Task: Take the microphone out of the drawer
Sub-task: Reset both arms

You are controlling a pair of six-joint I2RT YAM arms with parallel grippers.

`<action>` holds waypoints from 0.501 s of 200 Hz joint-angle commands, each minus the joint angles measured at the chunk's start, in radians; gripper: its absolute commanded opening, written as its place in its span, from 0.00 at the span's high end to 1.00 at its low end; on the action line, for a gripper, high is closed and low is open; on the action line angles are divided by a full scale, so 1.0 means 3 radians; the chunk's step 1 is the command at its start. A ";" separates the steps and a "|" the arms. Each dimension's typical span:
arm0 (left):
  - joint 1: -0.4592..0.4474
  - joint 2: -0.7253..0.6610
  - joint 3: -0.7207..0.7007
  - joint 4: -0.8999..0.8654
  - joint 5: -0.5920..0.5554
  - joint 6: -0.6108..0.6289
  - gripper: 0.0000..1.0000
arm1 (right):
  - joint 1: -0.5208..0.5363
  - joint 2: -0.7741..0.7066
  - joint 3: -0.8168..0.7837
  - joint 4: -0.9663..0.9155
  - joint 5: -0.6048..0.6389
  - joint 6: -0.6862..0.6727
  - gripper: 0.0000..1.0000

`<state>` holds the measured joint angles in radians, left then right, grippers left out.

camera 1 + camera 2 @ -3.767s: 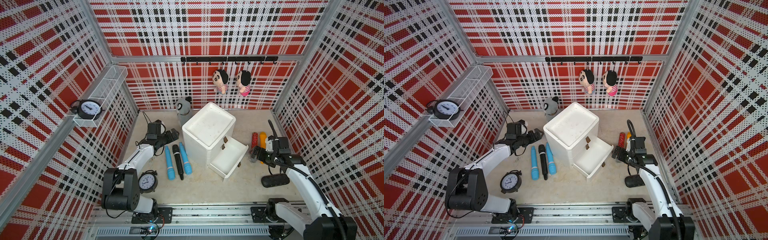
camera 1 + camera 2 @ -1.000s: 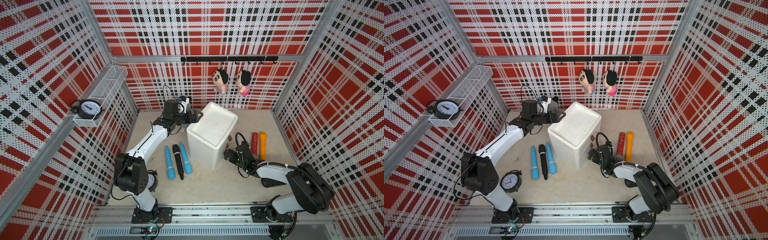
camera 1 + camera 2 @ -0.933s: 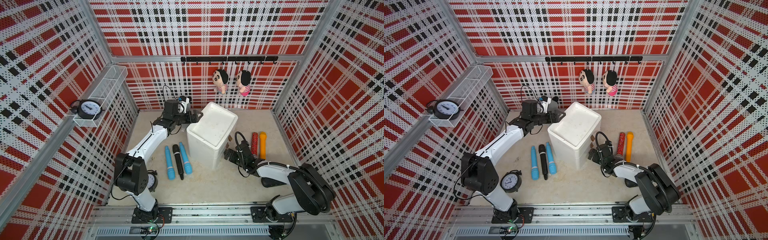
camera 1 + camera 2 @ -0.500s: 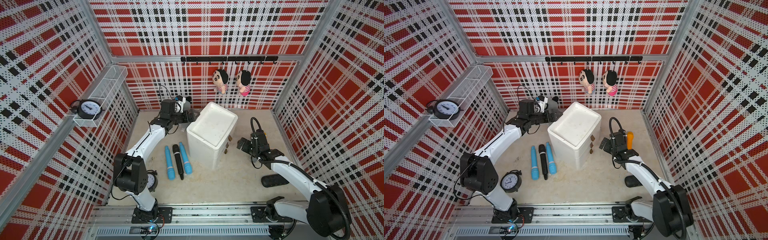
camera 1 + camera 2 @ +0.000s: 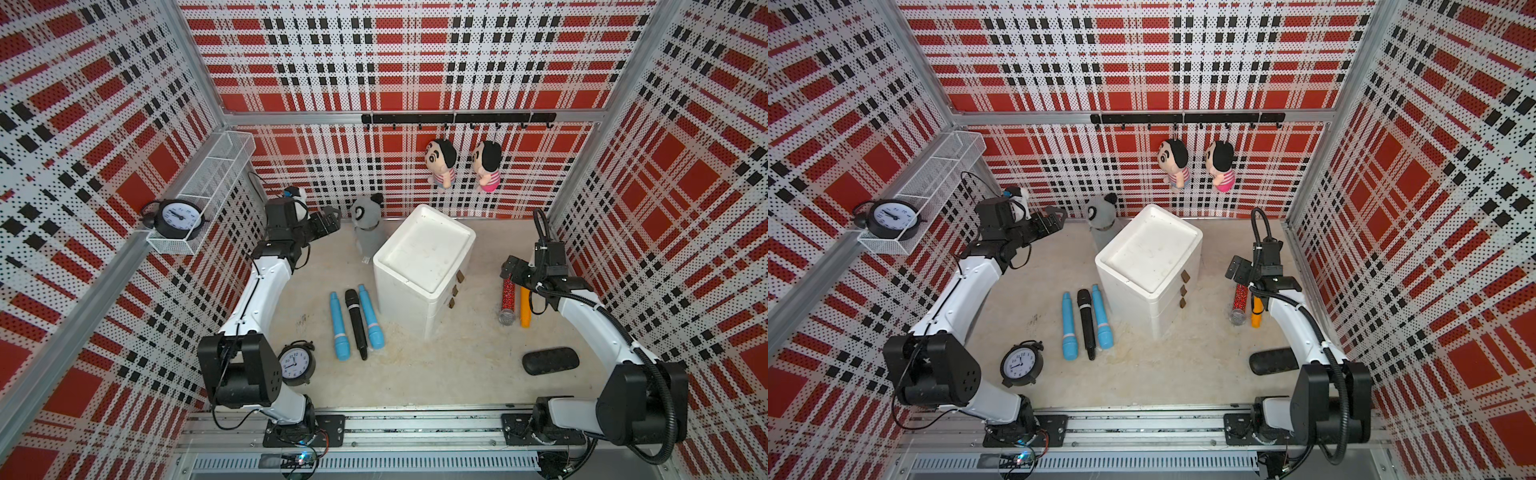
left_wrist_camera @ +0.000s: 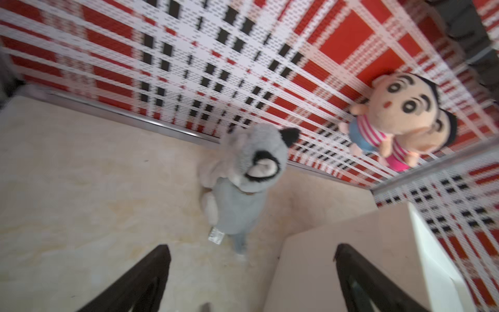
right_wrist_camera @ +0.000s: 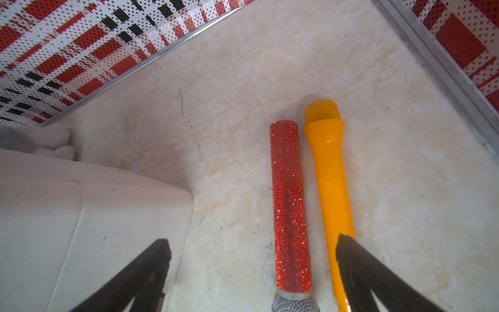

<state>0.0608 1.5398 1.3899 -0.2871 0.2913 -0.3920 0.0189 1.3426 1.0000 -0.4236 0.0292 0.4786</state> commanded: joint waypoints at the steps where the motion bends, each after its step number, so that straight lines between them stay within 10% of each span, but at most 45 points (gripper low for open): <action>1: 0.0099 -0.0032 -0.0087 -0.0242 -0.0625 0.0058 0.02 | -0.0050 0.0115 0.0137 0.0037 0.0022 -0.0230 0.00; 100: 0.0200 0.0220 -0.0331 -0.0194 -0.1343 0.0256 0.02 | -0.0087 0.0242 0.0344 0.0126 0.0408 -0.0459 0.00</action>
<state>0.1120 1.5681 1.3373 -0.3744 -0.0757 -0.3325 0.0032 1.3945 1.0508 -0.3862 0.1246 0.3859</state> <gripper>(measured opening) 0.982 0.997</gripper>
